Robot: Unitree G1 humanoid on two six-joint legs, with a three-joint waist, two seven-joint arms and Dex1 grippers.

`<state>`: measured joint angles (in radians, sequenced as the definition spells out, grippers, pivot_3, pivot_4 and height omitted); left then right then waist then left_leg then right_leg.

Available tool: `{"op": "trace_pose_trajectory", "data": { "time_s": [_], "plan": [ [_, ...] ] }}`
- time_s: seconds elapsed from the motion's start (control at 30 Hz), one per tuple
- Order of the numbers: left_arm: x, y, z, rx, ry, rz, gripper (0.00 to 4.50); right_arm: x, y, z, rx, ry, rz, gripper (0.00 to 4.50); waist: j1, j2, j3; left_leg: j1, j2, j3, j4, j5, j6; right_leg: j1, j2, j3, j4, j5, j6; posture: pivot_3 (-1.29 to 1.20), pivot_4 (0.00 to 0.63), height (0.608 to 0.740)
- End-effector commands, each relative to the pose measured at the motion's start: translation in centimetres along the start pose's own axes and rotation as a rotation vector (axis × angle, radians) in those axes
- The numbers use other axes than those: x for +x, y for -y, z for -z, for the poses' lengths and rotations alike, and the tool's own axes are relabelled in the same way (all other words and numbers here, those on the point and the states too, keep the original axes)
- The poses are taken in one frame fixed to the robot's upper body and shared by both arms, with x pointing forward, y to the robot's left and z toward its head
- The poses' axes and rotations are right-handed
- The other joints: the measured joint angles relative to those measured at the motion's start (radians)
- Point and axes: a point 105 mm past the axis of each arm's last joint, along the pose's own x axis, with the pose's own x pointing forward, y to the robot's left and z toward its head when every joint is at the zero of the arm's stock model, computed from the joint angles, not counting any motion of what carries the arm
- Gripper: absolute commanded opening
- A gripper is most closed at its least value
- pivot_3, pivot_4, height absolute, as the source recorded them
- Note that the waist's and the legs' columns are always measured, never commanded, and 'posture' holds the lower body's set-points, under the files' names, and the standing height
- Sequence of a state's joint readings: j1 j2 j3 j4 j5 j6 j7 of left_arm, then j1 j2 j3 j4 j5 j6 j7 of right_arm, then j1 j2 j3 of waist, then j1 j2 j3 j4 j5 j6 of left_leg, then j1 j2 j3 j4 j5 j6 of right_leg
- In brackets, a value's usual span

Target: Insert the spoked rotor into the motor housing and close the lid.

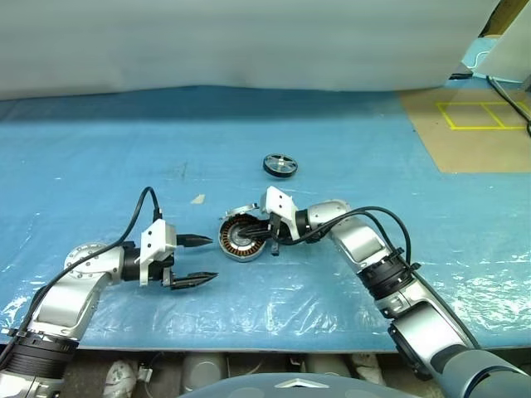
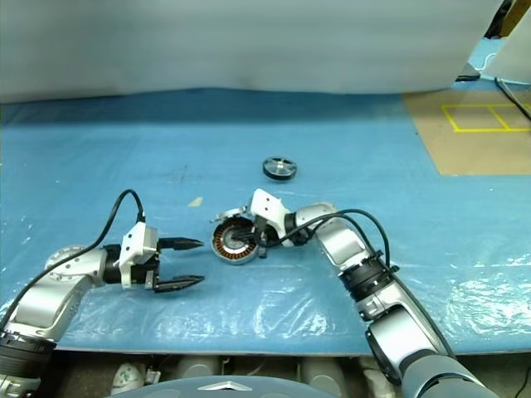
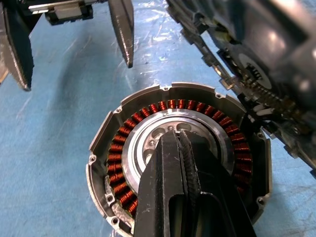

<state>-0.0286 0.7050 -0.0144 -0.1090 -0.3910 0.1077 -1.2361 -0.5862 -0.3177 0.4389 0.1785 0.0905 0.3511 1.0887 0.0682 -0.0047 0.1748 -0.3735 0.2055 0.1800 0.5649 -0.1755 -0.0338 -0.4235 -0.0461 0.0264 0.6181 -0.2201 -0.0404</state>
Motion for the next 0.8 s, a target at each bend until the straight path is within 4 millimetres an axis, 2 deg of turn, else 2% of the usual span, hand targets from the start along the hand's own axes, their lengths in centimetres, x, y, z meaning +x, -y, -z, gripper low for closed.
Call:
{"op": "trace_pose_trajectory", "data": {
  "time_s": [0.03, 0.3, 0.6, 0.8],
  "plan": [
    [0.0, 0.2, -0.1, 0.016, 0.009, 0.009, 3.71, 0.2, -0.6, 1.1, -0.051, -0.074, -0.046, 0.04, 0.0, 0.0, 0.0, 0.001, 0.0, 0.0, 0.0, 0.0, 0.0, 0.0, 0.0, 0.0, 0.0, 0.0, 0.0, 0.0, 0.15, 0.74],
    [0.0, 0.0, 0.0, 0.019, 0.002, 0.012, 3.71, 1.1, -0.2, 0.4, -0.204, -0.086, -0.052, 0.04, -0.003, 0.0, 0.0, 0.001, 0.0, 0.0, 0.0, 0.0, 0.0, 0.001, 0.0, 0.0, 0.0, 0.0, 0.0, 0.0, 0.15, 0.74],
    [0.0, 0.1, -0.2, 0.023, 0.002, 0.009, 3.71, 1.4, -0.8, 3.7, -0.246, -0.204, -0.102, 0.04, -0.01, -0.003, -0.004, 0.006, 0.0, 0.0, -0.001, -0.002, 0.003, 0.004, 0.0, 0.001, 0.0, 0.0, 0.0, 0.0, 0.15, 0.74],
    [0.1, 0.0, -0.4, 0.023, 0.011, -0.001, 3.71, 0.5, 0.2, 2.6, -0.184, -0.121, -0.029, 0.04, -0.013, -0.004, -0.005, 0.007, 0.0, -0.001, 0.0, -0.002, 0.004, 0.005, 0.0, 0.001, 0.0, 0.0, 0.0, 0.0, 0.15, 0.74]
  ]
}}
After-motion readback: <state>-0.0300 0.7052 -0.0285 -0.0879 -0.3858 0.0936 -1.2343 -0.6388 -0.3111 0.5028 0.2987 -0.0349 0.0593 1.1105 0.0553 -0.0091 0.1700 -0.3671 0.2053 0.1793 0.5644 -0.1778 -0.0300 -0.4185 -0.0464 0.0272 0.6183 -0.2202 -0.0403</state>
